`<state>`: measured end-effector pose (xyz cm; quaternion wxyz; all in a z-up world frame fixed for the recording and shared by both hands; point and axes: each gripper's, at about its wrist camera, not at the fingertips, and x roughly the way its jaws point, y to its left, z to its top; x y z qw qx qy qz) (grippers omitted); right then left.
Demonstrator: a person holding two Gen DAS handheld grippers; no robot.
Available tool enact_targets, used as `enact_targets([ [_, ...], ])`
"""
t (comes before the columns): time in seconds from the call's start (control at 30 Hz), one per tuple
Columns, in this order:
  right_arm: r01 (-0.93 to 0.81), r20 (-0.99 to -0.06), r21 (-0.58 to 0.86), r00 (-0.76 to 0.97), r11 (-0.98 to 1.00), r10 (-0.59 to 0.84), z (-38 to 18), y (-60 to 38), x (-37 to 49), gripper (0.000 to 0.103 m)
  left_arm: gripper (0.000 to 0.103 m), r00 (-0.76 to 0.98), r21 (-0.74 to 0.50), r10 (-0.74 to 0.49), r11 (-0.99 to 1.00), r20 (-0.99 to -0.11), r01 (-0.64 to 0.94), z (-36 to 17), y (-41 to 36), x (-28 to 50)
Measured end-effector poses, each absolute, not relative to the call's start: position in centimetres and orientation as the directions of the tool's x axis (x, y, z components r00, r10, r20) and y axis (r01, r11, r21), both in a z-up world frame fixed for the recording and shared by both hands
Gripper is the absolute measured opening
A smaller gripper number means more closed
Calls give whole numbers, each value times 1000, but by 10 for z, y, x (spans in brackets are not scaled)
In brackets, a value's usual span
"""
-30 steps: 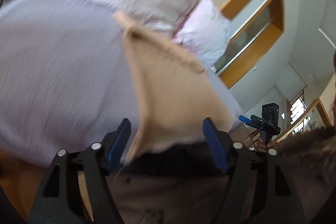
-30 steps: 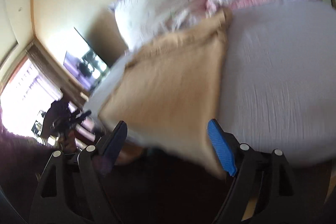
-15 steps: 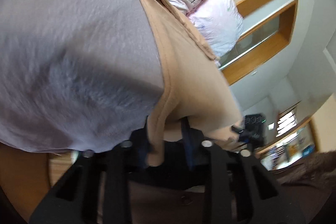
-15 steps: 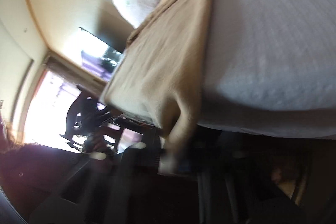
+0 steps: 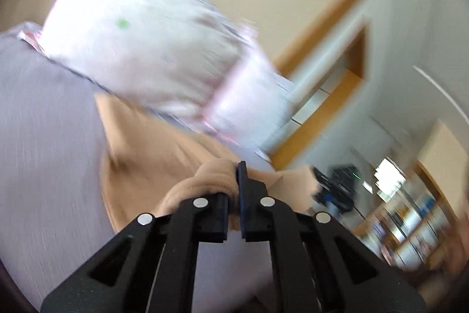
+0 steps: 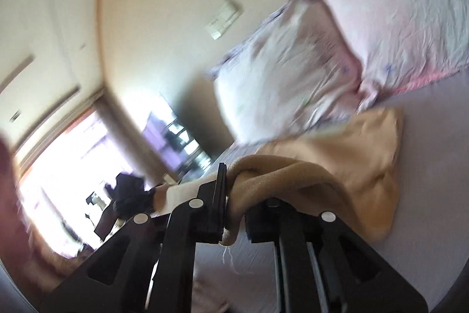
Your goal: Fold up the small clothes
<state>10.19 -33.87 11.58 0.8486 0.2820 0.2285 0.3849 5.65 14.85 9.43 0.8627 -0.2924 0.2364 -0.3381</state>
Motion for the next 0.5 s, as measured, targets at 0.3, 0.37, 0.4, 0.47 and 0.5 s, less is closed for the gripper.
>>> enact_targets([
  [0.3,41,-497,792,622,609,605,13,-330,294,13,5,653,-688,-531,726,-540,21,26,128,255],
  [0.37,77,-488,822,605,564,629,7,-333,308,30,6,640,-731,-560,682,-526,-4,22,133,263],
  [0.4,68,-481,825,608,561,632,9,-333,310,39,13,647,-747,-570,665,-507,0,22,137,264],
  [0.47,26,-452,807,670,590,589,25,-337,307,94,34,665,-771,-582,636,-469,13,30,145,260],
  [0.5,-2,-423,802,703,597,572,34,-340,300,99,47,674,-769,-574,639,-464,14,33,148,254],
])
